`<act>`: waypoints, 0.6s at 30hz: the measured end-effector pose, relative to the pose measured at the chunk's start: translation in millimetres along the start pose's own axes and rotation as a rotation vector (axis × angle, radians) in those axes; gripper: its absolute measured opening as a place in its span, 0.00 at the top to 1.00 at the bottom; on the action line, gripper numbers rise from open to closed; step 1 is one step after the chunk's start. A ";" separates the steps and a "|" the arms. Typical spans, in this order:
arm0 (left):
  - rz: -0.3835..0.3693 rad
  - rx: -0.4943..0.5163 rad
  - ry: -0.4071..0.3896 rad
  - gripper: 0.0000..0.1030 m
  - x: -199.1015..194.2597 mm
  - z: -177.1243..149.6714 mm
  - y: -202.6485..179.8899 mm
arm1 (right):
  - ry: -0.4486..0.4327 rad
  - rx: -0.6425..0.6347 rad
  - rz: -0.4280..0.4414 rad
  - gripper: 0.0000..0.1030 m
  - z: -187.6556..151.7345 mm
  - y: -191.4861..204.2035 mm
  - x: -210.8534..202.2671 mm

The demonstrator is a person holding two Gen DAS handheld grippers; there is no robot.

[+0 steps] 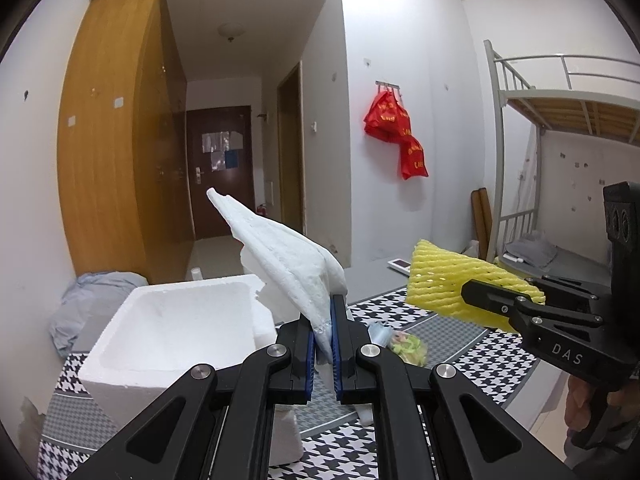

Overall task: Organize soft objects
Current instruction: 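Carry the white cloth and yellow foam net over the white foam box with both tools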

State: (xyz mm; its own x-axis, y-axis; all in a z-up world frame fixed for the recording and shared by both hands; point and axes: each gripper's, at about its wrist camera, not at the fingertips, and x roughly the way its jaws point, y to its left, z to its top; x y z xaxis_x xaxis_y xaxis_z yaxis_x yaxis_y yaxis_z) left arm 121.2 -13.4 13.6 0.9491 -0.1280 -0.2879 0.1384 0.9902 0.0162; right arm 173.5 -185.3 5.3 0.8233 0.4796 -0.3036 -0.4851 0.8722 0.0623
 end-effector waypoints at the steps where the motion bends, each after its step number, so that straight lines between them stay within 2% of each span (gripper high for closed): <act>1: -0.004 -0.003 -0.001 0.93 -1.0 0.6 1.7 | -0.001 0.000 0.004 0.78 0.6 1.2 0.8; 18: 0.124 -0.035 -0.020 0.93 -14.9 4.0 41.5 | -0.011 -0.017 0.133 0.78 20.0 31.1 27.7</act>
State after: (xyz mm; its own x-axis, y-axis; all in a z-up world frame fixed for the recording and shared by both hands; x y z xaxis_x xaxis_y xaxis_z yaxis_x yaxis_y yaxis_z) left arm 114.0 29.4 22.4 0.9637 -0.0056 -0.2670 0.0103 0.9998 0.0165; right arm 187.1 -142.9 17.8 0.7546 0.5920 -0.2830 -0.5949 0.7992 0.0856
